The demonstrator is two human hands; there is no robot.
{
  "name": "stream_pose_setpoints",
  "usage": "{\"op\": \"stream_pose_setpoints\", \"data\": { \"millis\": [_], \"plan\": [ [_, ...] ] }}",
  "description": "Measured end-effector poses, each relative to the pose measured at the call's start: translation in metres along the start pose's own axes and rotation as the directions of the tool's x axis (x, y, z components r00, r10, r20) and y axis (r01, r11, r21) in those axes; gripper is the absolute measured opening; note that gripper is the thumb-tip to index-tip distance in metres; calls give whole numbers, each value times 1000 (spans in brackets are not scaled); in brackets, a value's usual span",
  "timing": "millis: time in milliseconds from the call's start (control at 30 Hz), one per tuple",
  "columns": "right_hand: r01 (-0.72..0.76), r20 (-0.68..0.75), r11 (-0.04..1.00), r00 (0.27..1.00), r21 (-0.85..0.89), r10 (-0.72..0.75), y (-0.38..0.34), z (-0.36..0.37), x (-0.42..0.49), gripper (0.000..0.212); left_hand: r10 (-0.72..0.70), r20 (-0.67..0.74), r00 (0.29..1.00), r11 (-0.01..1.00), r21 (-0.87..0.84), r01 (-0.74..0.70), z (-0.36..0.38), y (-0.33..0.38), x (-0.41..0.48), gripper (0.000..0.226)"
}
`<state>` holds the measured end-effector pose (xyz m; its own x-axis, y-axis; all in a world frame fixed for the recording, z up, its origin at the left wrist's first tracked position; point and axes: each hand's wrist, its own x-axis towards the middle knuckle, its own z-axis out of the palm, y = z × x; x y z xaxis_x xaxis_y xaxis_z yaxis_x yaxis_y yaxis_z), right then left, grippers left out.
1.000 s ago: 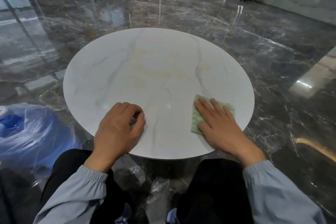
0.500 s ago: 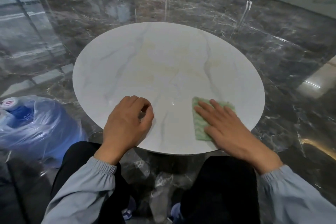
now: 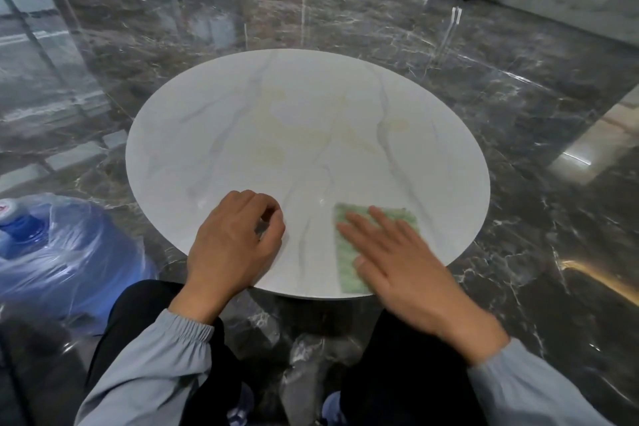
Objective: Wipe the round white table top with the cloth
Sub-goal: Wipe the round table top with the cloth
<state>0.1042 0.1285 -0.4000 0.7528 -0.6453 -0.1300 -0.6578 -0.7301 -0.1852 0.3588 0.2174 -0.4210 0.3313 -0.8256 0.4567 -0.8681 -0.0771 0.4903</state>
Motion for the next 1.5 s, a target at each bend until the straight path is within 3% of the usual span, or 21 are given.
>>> {"op": "stream_pose_setpoints", "data": {
  "millis": [100,167,300,400,467,600,700,767,833,900,1000,1067,1133,1233,1333,1400,1500],
  "plan": [
    [-158,-25,987,987,25,159,22,-4,12,68,15,8,1000,1000,10,-16,0,0,-1,7],
    [-188,-26,982,982,5,188,5,0,18,72,26,12,1000,999,21,-26,0,0,-1,6],
    [-17,-49,1000,999,-13,16,-53,12,6,64,47,-7,999,998,44,-46,1,-2,-2,6],
    [26,-45,1000,999,17,-26,-51,14,-4,61,65,-29,997,996,54,-64,3,-2,-2,7],
    [-43,-55,999,998,9,43,-19,10,0,64,75,-31,997,996,44,-74,3,-3,-2,7],
    [-337,-65,941,939,19,338,72,-7,11,74,71,-32,997,997,26,-71,2,-3,-3,9],
    [-444,-24,896,896,11,444,89,-14,21,63,52,-44,998,999,9,-52,1,-1,-3,10],
    [-383,-34,923,924,-49,381,59,-5,30,65,36,-57,998,999,0,-36,1,1,-3,11],
    [-205,-63,976,978,-76,201,10,6,31,72,14,-66,998,1000,-6,-14,1,1,-3,11],
    [-39,-57,998,998,-43,37,-35,16,26,66,9,-69,998,1000,-1,-9,1,1,-3,10],
    [42,-19,998,999,53,-41,-51,11,23,63,21,-58,998,1000,13,-20,2,-1,-3,9],
    [3,-32,1000,999,16,-3,-23,4,29,65,26,-37,999,1000,17,-26,1,-1,-3,9],
    [-134,-40,991,990,-25,133,25,-5,37,65,30,-20,999,1000,9,-30,0,-1,-3,9],
    [-396,-41,918,918,0,395,106,-21,40,59,32,-11,999,999,2,-32,-1,1,-3,10],
    [-538,-4,842,842,47,539,141,-30,47,59,11,-8,1000,1000,15,-11,1,3,-3,8],
    [-527,8,850,850,24,527,125,-27,58,59,-2,-13,1000,1000,20,3,1,3,-2,9],
    [-310,-8,946,951,-92,311,62,-12,64,70,6,-14,1000,1000,19,-6,1,3,-3,8]
  ]
}}
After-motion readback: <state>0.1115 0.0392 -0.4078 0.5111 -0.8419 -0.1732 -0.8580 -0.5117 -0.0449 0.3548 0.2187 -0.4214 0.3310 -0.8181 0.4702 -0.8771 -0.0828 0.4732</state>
